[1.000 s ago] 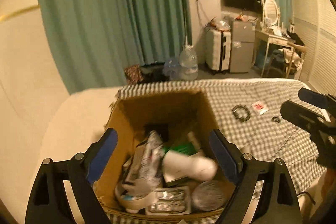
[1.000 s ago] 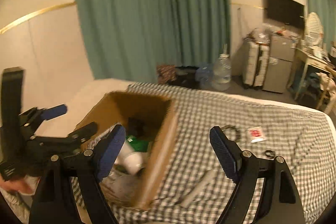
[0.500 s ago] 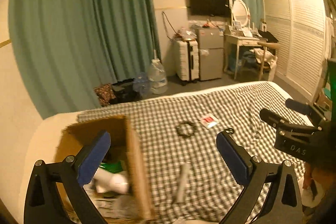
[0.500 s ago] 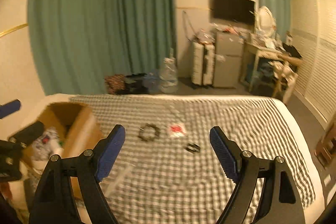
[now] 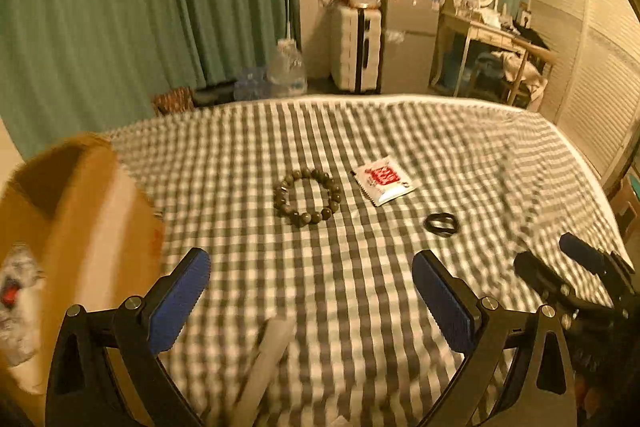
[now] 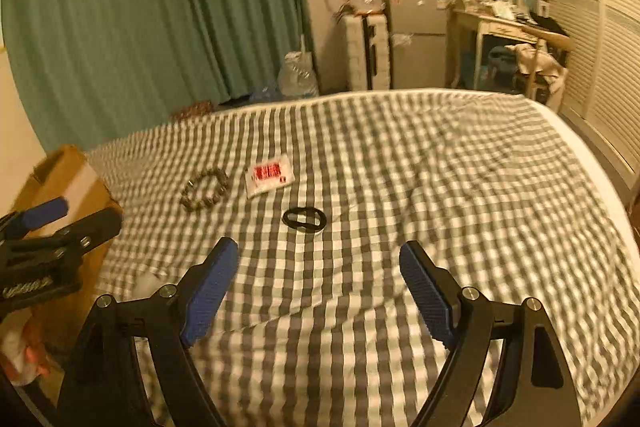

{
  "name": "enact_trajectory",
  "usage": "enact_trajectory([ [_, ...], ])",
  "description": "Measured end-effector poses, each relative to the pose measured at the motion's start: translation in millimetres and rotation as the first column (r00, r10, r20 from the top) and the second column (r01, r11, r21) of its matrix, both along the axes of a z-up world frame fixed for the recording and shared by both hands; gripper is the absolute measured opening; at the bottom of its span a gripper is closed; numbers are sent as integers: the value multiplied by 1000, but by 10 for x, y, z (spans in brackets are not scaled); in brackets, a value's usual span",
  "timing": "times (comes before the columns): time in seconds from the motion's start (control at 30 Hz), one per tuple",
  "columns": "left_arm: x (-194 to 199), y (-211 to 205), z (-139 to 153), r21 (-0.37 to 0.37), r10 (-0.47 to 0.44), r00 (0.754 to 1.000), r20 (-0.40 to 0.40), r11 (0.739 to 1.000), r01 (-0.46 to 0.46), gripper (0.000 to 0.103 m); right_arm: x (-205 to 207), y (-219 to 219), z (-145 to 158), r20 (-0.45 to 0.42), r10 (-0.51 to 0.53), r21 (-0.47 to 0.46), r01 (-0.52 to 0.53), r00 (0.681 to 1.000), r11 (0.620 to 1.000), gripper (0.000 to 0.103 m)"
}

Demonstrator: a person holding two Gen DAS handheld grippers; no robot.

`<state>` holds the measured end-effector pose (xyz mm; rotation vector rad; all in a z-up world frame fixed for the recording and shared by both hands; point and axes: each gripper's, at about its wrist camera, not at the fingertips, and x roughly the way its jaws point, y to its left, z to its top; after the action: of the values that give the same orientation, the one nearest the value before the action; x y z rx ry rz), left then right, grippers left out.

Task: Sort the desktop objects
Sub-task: 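Grasp the bead bracelet with the left tool while the right tool grasps the black hair tie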

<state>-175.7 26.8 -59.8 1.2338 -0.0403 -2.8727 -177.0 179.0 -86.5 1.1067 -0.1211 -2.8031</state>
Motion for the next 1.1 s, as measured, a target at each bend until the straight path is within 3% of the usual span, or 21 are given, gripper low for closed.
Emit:
enact_trajectory([
  [0.13, -441, 39, -289, -20, 35, 999, 24, 999, -34, 103, -426, -78, -228, 24, 38, -13, -38, 999, 999, 83],
  [0.33, -1027, -78, -652, 63, 89, 992, 89, 994, -95, 103, -893, -189, -587, 91, 74, 17, -76, 993, 997, 83],
  [0.4, -1112, -69, -764, 60, 82, 991, 106, 994, -88, 103, -953, -218, -718, 128, 60, 41, -66, 990, 997, 77],
  [0.5, -1182, 79, -971, -67, 34, 987, 155, 997, -24, 102, -932, -185, -826, 133, 48, 44, -54, 990, 998, 69],
  [0.53, -1153, 95, -997, -76, 18, 991, 131, 997, -8, 98, -918, -170, -818, 135, 36, 60, -44, 990, 997, 61],
  [0.6, -1133, 75, -988, -15, -11, 991, 131, 1000, 13, 82, -869, -115, -777, 126, 14, 71, -23, 992, 997, 38],
  [0.63, -1120, 80, -967, -10, -21, 990, 138, 1000, 22, 64, -847, -82, -766, 124, 0, 72, -9, 992, 997, 17],
  [0.67, -1104, 99, -925, -1, -47, 988, 147, 999, 48, 50, -815, -32, -755, 121, -18, 65, 10, 992, 998, 7],
  [0.7, -1089, 125, -880, 8, -82, 984, 158, 997, 82, 26, -788, 18, -753, 129, -25, 35, 20, 991, 999, 7],
  [0.73, -1078, 142, -847, 5, -100, 981, 167, 995, 101, 12, -781, 64, -740, 136, -36, 15, 35, 990, 999, 7],
  [0.93, -743, 25, -598, 80, -135, 975, 176, 989, 122, 10, -444, 126, -586, 145, -62, -12, 65, 988, 998, 6],
  [1.1, -384, -120, -245, 134, -140, 981, 134, 983, 122, 10, -134, 78, -374, 125, -55, -22, 58, 991, 998, 6],
])
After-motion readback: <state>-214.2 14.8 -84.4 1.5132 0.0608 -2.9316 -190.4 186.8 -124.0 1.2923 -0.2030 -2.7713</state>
